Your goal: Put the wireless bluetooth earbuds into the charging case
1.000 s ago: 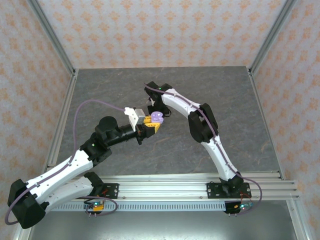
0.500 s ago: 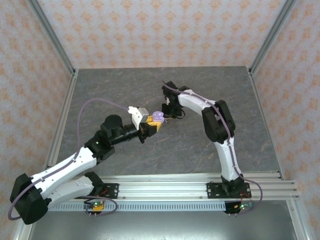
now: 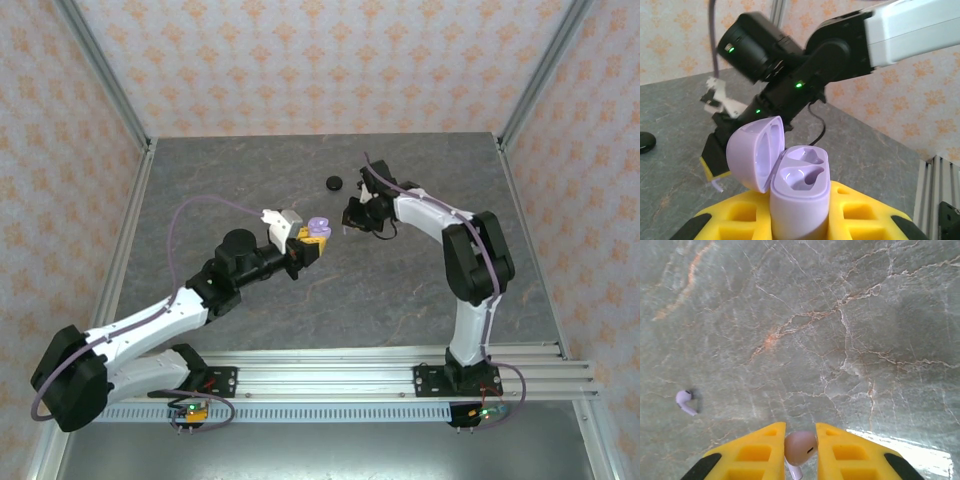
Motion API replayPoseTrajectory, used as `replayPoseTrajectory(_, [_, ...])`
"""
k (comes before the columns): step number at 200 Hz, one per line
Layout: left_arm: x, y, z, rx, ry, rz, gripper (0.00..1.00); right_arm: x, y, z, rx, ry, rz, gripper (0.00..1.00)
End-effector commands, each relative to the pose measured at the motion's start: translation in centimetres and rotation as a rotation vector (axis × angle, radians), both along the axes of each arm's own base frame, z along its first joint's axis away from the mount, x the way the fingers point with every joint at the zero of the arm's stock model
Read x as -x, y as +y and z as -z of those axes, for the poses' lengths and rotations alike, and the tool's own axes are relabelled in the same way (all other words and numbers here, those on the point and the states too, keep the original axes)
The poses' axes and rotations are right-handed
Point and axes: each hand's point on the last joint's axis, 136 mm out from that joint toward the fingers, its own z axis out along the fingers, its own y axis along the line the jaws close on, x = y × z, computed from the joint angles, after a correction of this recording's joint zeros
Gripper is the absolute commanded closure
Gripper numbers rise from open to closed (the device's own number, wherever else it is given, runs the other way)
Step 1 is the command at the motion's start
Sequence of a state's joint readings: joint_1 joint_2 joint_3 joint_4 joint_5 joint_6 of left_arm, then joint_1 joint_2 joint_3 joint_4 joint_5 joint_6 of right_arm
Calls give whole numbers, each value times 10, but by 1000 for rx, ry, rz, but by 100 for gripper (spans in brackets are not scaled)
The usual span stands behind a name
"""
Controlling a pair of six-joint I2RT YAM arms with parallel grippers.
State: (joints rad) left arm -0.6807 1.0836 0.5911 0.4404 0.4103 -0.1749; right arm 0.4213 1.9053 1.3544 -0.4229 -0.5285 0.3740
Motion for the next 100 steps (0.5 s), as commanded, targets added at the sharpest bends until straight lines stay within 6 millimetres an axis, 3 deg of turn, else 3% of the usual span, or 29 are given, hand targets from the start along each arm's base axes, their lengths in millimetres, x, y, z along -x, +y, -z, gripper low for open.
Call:
replayPoseTrajectory(1, [-5,0,-14,73,-37,-19,78,-6,3,-43,-90,-117,16,81])
replayPoseTrajectory(100, [-3,-1,-27,141,-116,9,78,24,-7,-178,-283,-424,20,81])
